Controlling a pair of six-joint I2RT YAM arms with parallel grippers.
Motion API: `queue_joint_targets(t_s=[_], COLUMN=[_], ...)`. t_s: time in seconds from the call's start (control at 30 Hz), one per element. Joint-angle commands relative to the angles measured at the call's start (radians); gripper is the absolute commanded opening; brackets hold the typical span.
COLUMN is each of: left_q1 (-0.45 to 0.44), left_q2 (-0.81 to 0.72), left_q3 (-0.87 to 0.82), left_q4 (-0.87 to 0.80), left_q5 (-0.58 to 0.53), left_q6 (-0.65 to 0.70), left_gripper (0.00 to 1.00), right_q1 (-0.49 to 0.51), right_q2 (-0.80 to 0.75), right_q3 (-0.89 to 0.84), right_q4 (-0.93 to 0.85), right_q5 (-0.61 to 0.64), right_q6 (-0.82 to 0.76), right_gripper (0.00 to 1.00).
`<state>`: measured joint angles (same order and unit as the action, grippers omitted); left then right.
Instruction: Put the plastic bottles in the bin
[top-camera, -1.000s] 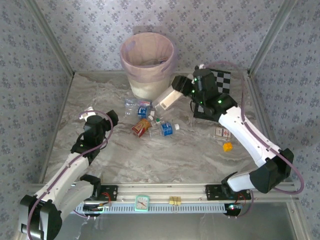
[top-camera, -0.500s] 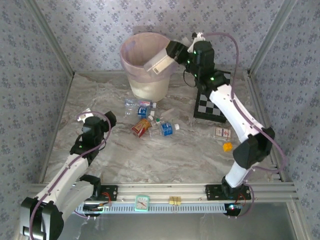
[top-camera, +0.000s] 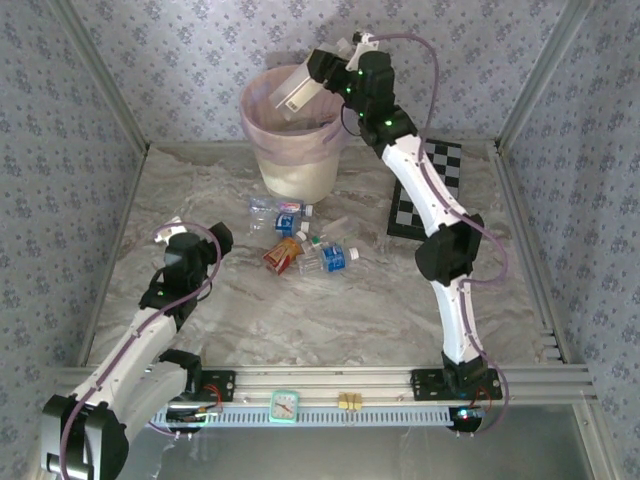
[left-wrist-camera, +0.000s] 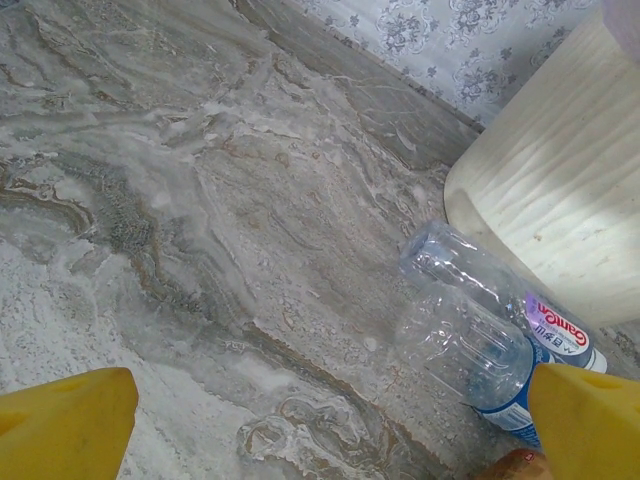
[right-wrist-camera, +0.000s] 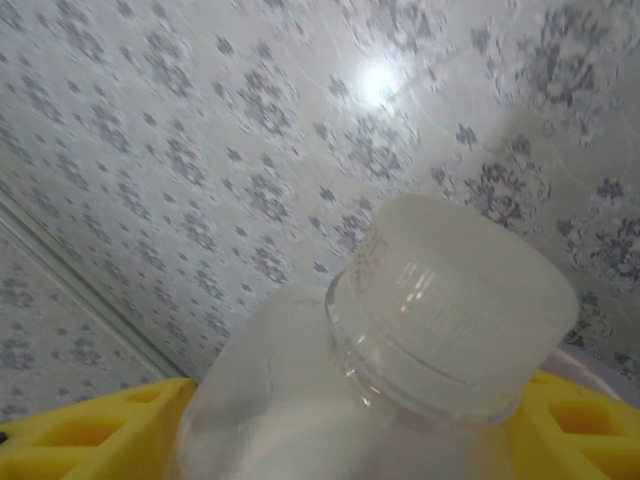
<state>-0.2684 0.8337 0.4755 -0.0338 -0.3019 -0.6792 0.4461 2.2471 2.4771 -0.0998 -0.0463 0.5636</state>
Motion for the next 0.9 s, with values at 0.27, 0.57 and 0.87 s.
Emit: queue_joint_targets(t_s=[0.27,0.57,0.87], left_q1=[0.008,0.008,0.007], left_q2=[-0.011,-0.011,0.021], left_q3=[-0.008,-0.002,0.015], left_q4=[0.017,0.009,0.030], left_q5=[0.036,0.045,0.075], left_q6=[-0.008,-0.012,-0.023], left_gripper=[1.00,1.00,1.00], right_q1=[0.036,0.054,0.066], right_q2=[0.116,0.069,-0.138], right_q3=[0.045,0.057,-0.089], right_q4=[0.016,-0.006,-0.107], right_q5=[-0.036,-0.013,0.001], right_q6=[-0.100,-0.161,-0.260], right_gripper=[0.56,0.97,1.00])
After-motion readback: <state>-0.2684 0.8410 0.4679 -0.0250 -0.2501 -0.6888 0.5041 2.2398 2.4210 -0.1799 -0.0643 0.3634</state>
